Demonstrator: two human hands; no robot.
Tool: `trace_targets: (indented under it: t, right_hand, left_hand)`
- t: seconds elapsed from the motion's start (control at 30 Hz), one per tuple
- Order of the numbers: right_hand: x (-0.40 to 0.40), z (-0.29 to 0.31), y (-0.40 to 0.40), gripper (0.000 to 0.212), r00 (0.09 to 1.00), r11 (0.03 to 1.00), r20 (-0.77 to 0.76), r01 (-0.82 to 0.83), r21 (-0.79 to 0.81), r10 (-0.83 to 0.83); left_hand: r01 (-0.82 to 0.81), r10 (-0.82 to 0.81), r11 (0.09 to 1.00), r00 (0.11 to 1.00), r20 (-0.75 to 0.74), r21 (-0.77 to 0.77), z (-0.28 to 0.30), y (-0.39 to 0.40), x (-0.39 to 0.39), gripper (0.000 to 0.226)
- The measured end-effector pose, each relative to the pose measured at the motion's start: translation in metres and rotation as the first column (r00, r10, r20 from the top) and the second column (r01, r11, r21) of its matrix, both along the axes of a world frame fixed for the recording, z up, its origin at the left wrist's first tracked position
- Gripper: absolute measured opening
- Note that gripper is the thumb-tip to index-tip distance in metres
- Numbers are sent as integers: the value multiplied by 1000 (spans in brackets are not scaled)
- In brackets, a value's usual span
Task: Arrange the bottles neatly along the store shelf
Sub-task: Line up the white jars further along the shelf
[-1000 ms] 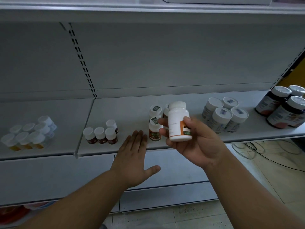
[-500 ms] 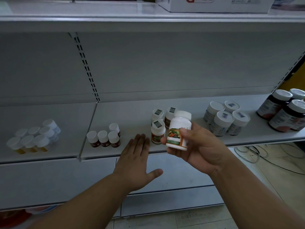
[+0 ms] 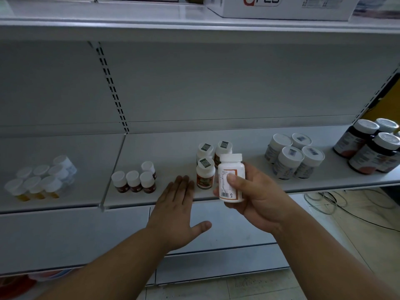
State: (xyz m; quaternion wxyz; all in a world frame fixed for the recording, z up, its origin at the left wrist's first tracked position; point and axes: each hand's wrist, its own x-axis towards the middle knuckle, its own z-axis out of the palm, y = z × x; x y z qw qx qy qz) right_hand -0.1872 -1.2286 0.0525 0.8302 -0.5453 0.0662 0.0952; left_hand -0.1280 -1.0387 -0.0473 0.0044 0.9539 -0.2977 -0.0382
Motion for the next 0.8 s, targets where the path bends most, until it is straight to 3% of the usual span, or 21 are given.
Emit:
trace_targets:
  t: [0.13, 0.23, 0.37, 0.53, 0.6, 0.67, 0.8]
  right_hand:
    - [-3, 0, -5, 55, 993, 967, -74, -69, 245, 90]
    - [-3, -3, -7, 52, 992, 980, -11, -124, 155, 127]
    - [0, -5, -1, 59, 999, 999, -3, -34, 40, 35]
    - [2, -4, -1, 50, 999, 988, 23, -49, 143, 46]
    - [2, -6, -2, 48, 997, 998, 49, -57, 33, 55]
    - [2, -8, -1, 49, 995, 984, 89, -32, -175, 48]
    - [2, -8, 1, 51, 989, 884, 146, 62, -464, 8]
  left_hand:
    - [3, -3, 1000, 1000, 1, 3, -1, 0, 0, 111]
    - [8, -8, 1000, 1000, 10, -29, -3, 1, 0, 111]
    - [13, -12, 998, 1000, 23, -65, -5, 2, 1, 107]
    - [18, -15, 997, 999, 41, -77, -6, 2, 2, 110]
    - [17, -16, 998, 1000, 16, -53, -9, 2, 3, 108]
    - [28, -27, 998, 999, 24, -52, -12, 3, 3, 107]
    - [41, -37, 992, 999, 39, -117, -10, 4, 3, 114]
